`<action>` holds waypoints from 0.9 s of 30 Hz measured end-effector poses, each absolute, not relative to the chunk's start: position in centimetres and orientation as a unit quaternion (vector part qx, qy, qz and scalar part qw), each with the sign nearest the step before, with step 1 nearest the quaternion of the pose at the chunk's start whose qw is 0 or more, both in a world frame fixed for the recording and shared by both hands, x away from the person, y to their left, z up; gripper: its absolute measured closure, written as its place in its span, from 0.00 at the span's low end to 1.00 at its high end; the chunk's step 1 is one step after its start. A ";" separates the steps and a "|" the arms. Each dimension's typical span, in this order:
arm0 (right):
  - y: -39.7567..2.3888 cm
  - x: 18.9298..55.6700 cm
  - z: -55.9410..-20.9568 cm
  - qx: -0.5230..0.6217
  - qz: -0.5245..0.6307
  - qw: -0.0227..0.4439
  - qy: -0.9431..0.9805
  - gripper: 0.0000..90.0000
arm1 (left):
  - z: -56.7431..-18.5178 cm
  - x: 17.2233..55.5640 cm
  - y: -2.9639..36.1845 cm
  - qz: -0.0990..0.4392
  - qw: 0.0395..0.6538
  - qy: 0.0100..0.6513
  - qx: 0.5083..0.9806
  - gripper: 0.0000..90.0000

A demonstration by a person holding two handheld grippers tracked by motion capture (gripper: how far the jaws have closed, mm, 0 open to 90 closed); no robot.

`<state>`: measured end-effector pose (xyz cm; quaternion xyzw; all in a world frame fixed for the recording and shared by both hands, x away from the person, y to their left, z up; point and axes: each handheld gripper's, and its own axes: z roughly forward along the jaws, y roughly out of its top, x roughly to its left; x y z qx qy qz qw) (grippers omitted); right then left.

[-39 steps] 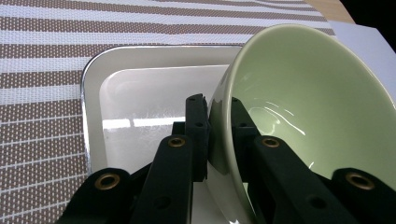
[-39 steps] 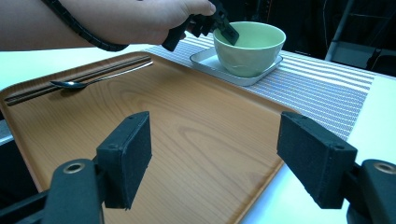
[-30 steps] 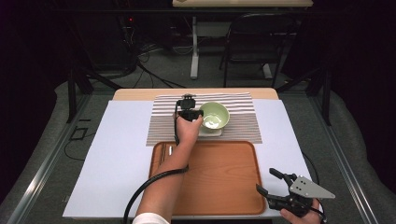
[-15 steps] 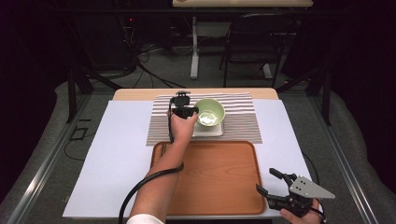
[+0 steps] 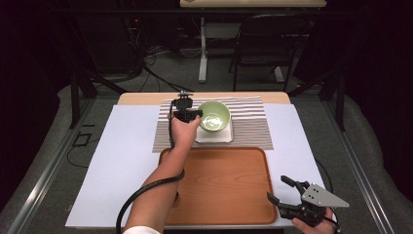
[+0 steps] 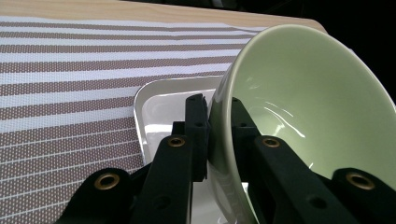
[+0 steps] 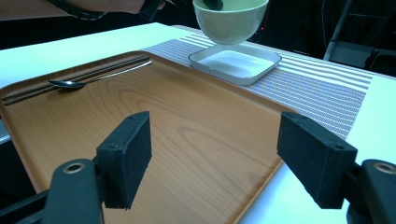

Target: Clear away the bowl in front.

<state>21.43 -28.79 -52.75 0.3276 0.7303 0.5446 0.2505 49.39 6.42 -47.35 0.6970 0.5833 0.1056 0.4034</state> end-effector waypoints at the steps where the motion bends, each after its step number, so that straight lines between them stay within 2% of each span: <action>1: -28.8 21.4 -52.8 0.328 0.545 0.251 0.730 0.29 | -47.2 49.3 6.5 0.104 0.404 0.580 0.700 0.91; 14: -28.8 21.4 -52.7 0.327 0.545 0.252 0.730 0.29 | -46.5 46.7 6.6 0.077 0.403 0.541 0.734 0.91; 27: -28.7 21.4 -52.7 0.327 0.545 0.254 0.729 0.29 | -48.0 43.3 5.5 0.040 0.392 0.504 0.768 0.91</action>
